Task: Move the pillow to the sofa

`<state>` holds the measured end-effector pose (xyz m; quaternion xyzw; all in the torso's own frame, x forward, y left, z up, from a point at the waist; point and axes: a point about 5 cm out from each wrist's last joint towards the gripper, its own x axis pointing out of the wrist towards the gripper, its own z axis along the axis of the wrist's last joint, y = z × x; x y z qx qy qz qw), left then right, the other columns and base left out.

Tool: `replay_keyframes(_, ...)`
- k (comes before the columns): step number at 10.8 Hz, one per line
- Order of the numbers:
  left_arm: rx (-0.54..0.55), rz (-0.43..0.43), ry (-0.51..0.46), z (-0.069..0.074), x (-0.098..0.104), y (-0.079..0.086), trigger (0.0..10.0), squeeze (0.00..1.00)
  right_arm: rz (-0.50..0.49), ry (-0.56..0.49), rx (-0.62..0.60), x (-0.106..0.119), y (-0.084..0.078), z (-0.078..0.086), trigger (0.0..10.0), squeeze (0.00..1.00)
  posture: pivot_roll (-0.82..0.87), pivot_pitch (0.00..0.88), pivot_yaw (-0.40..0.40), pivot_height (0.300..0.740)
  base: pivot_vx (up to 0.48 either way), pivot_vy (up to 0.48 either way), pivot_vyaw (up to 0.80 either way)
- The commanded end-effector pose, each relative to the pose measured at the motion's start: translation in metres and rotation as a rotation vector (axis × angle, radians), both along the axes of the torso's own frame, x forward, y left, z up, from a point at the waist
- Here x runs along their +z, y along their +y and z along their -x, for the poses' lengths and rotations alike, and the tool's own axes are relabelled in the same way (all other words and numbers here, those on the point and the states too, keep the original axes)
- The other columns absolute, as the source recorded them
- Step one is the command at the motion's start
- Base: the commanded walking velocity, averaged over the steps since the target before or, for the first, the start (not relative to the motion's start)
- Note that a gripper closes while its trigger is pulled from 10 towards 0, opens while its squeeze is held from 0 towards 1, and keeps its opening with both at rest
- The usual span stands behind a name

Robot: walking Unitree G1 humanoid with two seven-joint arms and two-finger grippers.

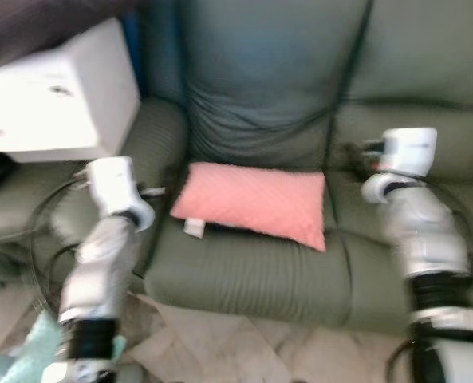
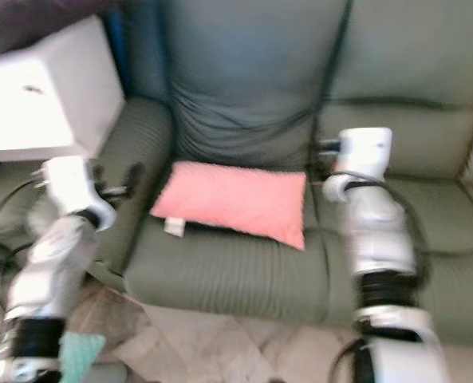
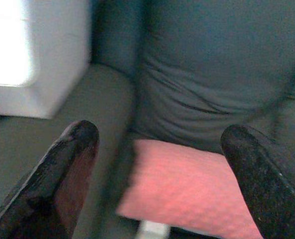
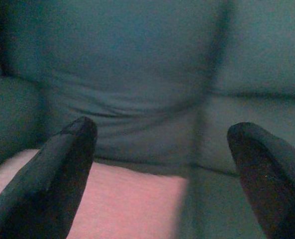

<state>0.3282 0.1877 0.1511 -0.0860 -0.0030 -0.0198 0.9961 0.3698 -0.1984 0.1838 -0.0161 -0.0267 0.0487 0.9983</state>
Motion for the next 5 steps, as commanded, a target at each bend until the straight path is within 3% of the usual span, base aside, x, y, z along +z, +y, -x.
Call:
replay_keyframes(1, -0.003, 0.003, 0.008, 0.001, -0.001, 0.0, 10.0, 0.0, 0.002, 0.011, -0.015, -0.002, -0.007, 0.004, 10.0, 0.0, -0.1, 0.014, 0.033, 0.74, 0.0, 0.0, 0.0)
replay_keyframes(5, -0.001, 0.017, -0.08, 0.005, 0.015, -0.002, 10.0, 0.0, -0.006, 0.013, -0.017, -0.004, -0.003, 0.014, 10.0, 0.0, -0.1, 0.009, 0.036, 0.74, 0.0, 0.0, 0.0)
